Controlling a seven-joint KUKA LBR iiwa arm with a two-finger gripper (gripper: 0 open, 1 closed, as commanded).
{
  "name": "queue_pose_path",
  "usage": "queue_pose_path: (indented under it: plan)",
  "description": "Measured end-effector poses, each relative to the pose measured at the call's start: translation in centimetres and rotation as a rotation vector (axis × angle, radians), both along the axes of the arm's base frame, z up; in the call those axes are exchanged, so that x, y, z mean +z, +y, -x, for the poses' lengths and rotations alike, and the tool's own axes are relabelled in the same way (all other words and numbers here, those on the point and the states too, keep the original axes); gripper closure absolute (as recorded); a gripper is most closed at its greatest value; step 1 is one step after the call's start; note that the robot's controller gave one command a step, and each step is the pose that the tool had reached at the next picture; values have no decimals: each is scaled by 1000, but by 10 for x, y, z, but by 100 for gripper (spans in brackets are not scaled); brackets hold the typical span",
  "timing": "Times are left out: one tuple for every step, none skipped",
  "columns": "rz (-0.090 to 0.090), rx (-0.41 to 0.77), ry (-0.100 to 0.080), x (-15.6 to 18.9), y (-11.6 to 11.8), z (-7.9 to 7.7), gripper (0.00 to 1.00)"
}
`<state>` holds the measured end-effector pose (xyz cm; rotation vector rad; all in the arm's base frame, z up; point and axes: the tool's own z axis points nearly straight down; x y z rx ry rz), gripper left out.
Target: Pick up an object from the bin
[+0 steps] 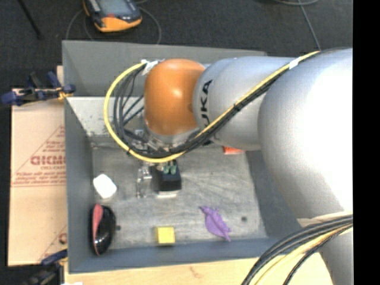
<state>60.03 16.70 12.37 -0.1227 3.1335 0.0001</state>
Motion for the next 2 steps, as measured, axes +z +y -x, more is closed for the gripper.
queue_pose_path:
  plan:
    - [-1, -198, 2, -27, 39, 28, 0]
    - [5, -56, 4, -51, 66, 22, 100]
